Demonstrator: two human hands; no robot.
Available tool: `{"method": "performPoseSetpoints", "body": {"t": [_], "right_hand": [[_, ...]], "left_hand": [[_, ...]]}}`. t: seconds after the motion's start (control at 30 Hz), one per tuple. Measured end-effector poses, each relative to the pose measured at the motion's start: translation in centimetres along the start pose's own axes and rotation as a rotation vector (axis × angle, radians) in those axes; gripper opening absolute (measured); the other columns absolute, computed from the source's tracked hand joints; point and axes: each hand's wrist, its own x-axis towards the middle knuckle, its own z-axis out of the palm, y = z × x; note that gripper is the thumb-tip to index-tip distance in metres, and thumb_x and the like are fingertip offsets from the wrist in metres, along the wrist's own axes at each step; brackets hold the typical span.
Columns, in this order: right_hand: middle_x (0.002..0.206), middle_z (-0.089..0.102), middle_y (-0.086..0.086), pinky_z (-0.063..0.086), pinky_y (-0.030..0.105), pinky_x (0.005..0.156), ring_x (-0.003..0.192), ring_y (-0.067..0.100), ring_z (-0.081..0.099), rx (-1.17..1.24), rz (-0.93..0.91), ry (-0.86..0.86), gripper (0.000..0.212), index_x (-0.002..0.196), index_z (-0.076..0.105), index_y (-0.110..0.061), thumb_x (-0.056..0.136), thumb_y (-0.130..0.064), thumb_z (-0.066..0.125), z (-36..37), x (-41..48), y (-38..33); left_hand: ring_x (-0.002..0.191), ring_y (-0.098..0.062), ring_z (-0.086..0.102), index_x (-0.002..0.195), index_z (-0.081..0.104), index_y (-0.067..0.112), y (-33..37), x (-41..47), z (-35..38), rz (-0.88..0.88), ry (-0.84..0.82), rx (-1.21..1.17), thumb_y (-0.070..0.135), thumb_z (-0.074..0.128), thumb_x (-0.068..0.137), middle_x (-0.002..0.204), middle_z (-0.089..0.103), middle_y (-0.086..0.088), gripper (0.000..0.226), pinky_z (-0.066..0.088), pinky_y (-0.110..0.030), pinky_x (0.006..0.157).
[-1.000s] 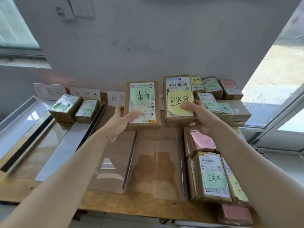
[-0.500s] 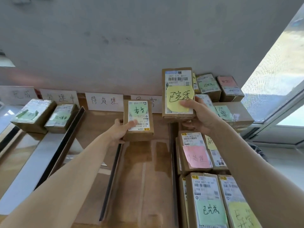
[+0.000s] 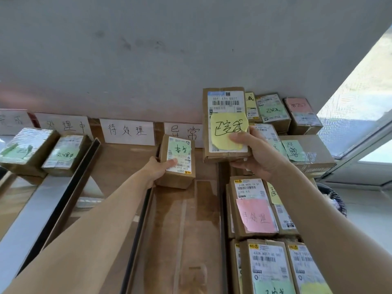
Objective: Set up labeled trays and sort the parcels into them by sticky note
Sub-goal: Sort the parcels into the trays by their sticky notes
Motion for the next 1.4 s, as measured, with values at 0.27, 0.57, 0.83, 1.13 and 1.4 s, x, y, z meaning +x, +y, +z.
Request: {"method": "performPoseSetpoints", "body": {"t": [0.27,0.57,0.83,1.13,1.4], "right_hand": [[0.104,0.071,0.002,0.049,0.051,0.092,0.098,0.023,0.066,-0.037,0.033,-0.001,0.054,0.131,0.043,-0.024,0.082,-0.022,0.067,2.6,-0.7,0.5],[0.106,0.072,0.002,0.056,0.046,0.078,0.093,0.021,0.07,-0.014,0.012,-0.009,0.06,0.132,0.04,-0.023,0.081,-0.02,0.069,12.2,-0.5,1.4],[0.104,0.072,0.001,0.053,0.041,0.072,0.097,0.023,0.067,-0.029,-0.004,0.009,0.057,0.129,0.046,-0.024,0.078,-0.025,0.072,24.6,0.1,2.8],[0.106,0.072,0.002,0.052,0.039,0.073,0.098,0.023,0.068,-0.046,-0.048,-0.102,0.064,0.129,0.047,-0.021,0.072,-0.03,0.075,35.7,0.3,3.1],[0.11,0.07,0.003,0.053,0.033,0.066,0.093,0.021,0.068,-0.14,-0.032,-0.276,0.053,0.129,0.051,-0.019,0.08,-0.03,0.068,41.7,0.9,2.5]], "left_hand": [[0.101,-0.029,0.062,0.117,0.058,-0.001,0.7,-0.8,-1.8,0.194,0.244,0.21,0.009,0.055,0.09,0.114,0.065,-0.016,0.029,0.053,-0.044,0.087],[0.123,-0.024,0.049,0.137,0.043,0.011,1.4,-8.6,-9.5,0.669,0.327,0.495,0.018,0.052,0.093,0.138,0.048,-0.008,0.045,0.041,-0.032,0.096],[0.115,-0.02,0.046,0.13,0.05,0.011,0.1,-13.7,-21.8,0.996,0.453,0.677,0.018,0.047,0.096,0.125,0.054,-0.006,0.034,0.029,-0.022,0.086],[0.105,-0.034,0.054,0.111,0.06,0.0,-1.5,-17.1,-31.1,1.244,0.658,0.791,0.017,0.044,0.088,0.111,0.062,-0.014,0.033,0.043,-0.044,0.091],[0.108,-0.03,0.052,0.11,0.062,0.003,-3.4,-18.6,-36.7,1.218,0.816,0.831,0.022,0.043,0.084,0.115,0.061,-0.012,0.038,0.038,-0.039,0.095]]}}
